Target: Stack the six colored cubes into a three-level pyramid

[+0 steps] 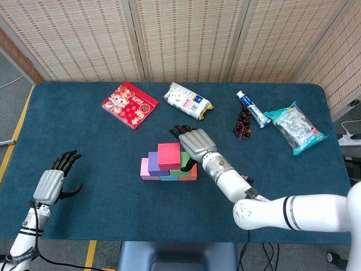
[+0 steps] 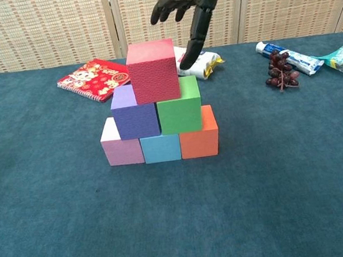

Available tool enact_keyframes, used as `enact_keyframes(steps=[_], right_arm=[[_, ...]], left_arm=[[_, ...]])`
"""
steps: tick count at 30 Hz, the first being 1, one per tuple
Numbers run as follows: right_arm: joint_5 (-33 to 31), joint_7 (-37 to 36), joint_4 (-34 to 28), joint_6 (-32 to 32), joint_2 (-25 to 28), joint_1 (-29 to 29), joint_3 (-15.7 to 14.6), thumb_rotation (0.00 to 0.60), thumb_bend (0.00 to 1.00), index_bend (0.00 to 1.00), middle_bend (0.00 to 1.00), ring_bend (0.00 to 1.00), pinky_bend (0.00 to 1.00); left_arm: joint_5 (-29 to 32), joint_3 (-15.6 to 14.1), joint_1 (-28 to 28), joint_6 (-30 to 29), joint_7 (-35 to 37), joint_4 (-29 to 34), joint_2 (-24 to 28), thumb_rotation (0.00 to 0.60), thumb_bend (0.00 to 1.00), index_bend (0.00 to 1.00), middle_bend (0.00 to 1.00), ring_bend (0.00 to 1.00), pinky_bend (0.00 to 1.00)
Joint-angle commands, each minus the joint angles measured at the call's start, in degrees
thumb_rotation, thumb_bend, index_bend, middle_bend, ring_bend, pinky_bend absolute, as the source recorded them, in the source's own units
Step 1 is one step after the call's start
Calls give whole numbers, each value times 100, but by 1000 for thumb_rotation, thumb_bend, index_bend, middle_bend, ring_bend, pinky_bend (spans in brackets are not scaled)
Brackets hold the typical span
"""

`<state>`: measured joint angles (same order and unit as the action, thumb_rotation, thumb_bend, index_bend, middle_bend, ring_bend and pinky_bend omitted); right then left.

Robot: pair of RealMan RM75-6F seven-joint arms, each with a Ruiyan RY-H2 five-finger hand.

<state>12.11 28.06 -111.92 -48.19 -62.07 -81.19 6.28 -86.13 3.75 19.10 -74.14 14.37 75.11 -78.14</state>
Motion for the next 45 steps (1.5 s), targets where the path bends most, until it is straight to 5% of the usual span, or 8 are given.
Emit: enact_keyframes(steps=[1, 6, 14, 16, 18, 21, 24, 45], right_arm=[[741, -669, -240, 24, 504, 754, 15, 600, 189, 0, 85, 86, 278], [1366, -1217, 219, 437, 516, 1432, -215, 600, 186, 0, 85, 83, 278], [1786, -1071, 1572, 724, -632, 1592, -518, 600, 152, 0, 85, 27, 218], [1847, -1012, 1822, 677, -925, 1593, -528, 600, 146, 0, 84, 12, 197], [1916, -926, 2082, 630, -1233, 1593, -549, 600, 121, 0, 71, 3, 166], [2016, -835, 2407, 561, -1603, 1610, -551, 600, 103, 0, 32, 0, 114], [2094, -840, 2671, 539, -1842, 1646, -485, 600, 90, 0, 1, 0, 71], [2462, -862, 3768, 840, -2683, 1779, -191, 600, 90, 0, 0, 0, 37]], left_arm=[[-22, -78, 115, 234, 42, -96, -6, 600, 315, 121, 39, 0, 129], [-9, -164, 314, 690, 59, -136, -39, 600, 313, 138, 41, 0, 129], [245, -211, 740, 1640, -401, 21, -141, 594, 315, 146, 27, 0, 87], [275, -240, 817, 1802, -517, 20, -186, 524, 315, 140, 15, 0, 57], [289, -285, 892, 1964, -627, 46, -228, 368, 316, 123, 1, 0, 28], [281, -346, 1005, 2176, -752, 110, -263, 208, 316, 96, 0, 0, 10], [237, -348, 1096, 2224, -835, 195, -307, 138, 313, 80, 0, 0, 1], [271, -319, 1472, 2441, -1007, 192, -683, 131, 312, 67, 0, 0, 0]])
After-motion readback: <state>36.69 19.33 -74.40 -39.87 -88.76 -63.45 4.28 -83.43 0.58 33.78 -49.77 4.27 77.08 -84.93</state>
